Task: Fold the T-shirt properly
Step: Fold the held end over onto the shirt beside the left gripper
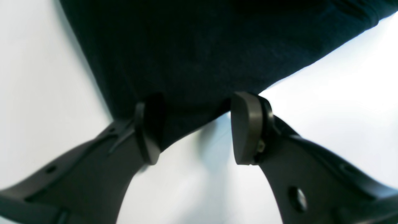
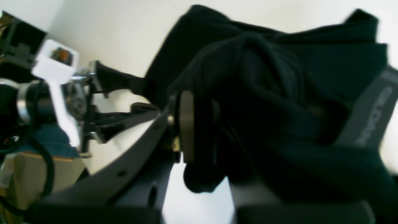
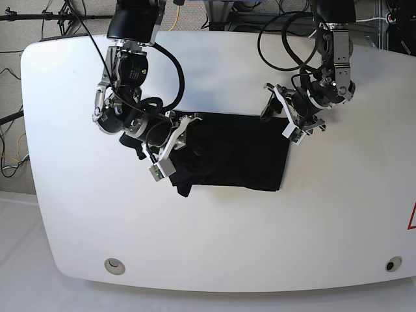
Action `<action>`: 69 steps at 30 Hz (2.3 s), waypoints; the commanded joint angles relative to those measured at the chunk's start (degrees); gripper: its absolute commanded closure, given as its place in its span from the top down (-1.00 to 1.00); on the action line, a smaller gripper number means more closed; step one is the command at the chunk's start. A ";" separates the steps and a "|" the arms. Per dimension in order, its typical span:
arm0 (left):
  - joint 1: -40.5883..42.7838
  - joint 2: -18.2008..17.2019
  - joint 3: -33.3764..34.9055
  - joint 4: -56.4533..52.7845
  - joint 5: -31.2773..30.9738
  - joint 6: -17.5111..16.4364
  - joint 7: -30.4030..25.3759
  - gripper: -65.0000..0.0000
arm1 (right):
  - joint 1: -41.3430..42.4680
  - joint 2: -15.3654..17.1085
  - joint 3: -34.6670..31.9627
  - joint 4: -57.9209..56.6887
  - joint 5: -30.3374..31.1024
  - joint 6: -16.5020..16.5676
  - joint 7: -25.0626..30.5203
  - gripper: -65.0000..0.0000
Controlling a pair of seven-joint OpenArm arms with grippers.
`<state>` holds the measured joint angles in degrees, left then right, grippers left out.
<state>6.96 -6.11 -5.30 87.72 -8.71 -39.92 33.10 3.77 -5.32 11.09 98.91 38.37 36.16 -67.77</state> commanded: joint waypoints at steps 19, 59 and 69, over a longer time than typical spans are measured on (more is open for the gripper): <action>-1.29 -0.49 -0.07 0.35 0.01 -0.08 -0.08 -0.01 | 1.23 -2.96 -11.24 1.78 2.01 1.26 1.86 -1.00; -1.81 -0.48 0.02 0.79 0.03 -0.08 -0.45 0.00 | 3.81 -3.68 -17.91 -7.84 -0.05 -3.44 10.08 -0.96; -1.75 -0.57 -0.09 1.41 -0.01 -0.08 -0.69 0.00 | 4.11 -3.68 -18.36 -8.26 -0.45 -3.50 10.35 -0.70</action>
<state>5.87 -6.37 -5.23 87.70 -7.94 -39.75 33.52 6.68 -8.43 -6.98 89.89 36.25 31.94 -58.87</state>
